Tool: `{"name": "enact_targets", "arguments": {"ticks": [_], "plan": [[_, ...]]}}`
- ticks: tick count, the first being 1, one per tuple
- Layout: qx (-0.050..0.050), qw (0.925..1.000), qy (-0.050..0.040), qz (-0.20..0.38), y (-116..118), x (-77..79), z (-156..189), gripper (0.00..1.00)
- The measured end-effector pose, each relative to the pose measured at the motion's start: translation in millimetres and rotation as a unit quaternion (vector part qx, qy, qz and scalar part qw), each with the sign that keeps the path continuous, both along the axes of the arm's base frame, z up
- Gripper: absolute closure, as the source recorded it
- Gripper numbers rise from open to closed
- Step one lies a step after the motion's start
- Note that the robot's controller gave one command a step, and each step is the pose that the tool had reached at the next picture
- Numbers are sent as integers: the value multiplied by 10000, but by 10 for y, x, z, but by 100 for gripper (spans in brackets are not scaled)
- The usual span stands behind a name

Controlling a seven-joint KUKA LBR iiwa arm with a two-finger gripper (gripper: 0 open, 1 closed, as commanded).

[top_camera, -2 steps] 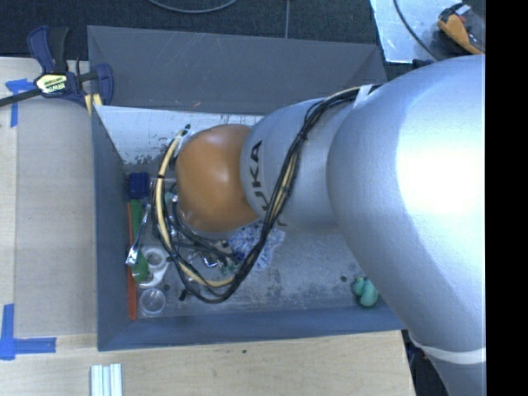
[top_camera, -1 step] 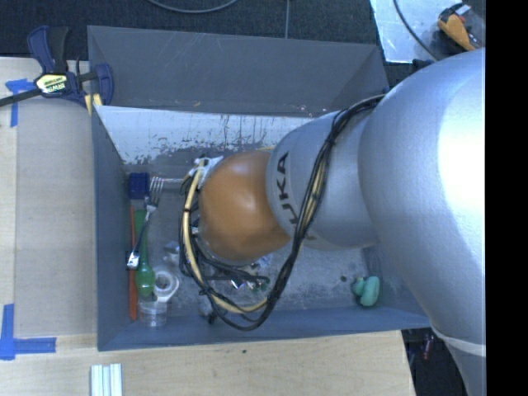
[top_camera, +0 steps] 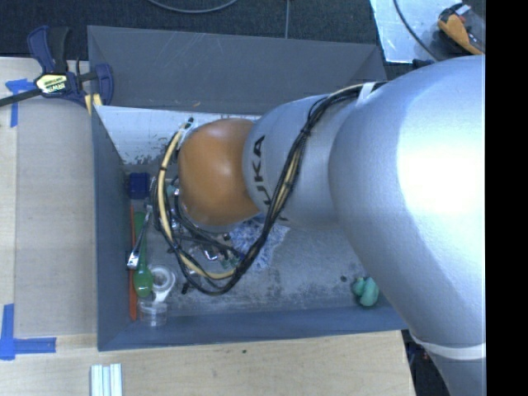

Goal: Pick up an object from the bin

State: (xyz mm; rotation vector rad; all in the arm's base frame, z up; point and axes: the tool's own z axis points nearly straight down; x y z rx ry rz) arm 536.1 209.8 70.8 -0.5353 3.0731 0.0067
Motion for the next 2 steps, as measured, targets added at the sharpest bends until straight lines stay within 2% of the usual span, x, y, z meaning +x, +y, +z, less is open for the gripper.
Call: {"name": "enact_targets", "arguments": {"ticks": [1,2], "plan": [[-38,9937,33,1116,-241,-456,8,0],[13,9998,-48,166,-20,-210,8,100]]}}
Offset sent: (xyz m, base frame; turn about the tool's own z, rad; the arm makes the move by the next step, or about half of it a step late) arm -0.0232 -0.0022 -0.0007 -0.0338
